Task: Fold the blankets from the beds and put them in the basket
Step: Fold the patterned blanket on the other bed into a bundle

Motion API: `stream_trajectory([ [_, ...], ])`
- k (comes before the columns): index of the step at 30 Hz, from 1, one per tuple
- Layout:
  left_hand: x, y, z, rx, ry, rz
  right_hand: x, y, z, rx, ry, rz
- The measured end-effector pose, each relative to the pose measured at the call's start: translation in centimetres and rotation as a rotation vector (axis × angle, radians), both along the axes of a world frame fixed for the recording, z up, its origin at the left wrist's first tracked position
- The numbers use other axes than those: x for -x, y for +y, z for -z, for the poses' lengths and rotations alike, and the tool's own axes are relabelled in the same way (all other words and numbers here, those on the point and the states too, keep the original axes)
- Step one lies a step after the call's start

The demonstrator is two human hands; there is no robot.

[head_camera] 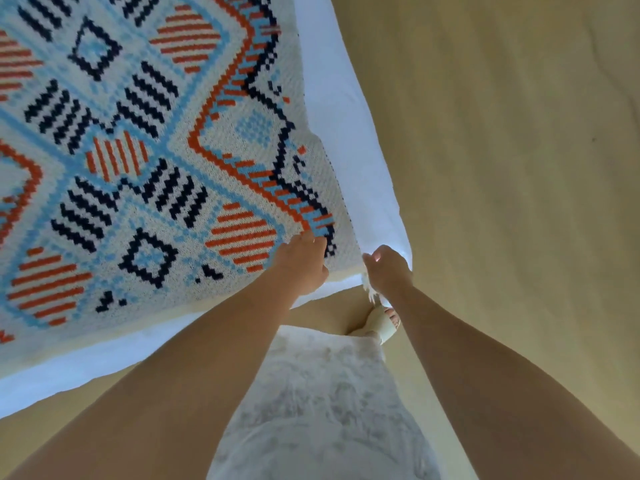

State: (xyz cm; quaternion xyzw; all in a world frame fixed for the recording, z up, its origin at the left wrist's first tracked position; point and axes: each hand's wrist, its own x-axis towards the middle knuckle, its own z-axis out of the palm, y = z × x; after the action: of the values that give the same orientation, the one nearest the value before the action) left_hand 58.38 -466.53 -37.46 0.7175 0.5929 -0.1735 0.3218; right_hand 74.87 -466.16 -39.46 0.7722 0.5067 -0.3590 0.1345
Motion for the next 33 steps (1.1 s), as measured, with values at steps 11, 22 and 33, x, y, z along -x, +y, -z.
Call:
stream_trajectory([
  [11, -6.2, 5.0, -8.2, 0.013, 0.06, -0.525, -8.3, 5.9, -9.0, -0.204, -0.023, -0.907],
  [22, -9.0, 13.6, -14.2, -0.146, -0.025, -0.751, -7.5, 18.4, -17.3, -0.315, 0.029, -1.203],
  [33, -7.3, 29.6, -17.5, -0.206, 0.044, -0.705, -7.0, 36.7, -22.2, -0.372, 0.012, -1.247],
])
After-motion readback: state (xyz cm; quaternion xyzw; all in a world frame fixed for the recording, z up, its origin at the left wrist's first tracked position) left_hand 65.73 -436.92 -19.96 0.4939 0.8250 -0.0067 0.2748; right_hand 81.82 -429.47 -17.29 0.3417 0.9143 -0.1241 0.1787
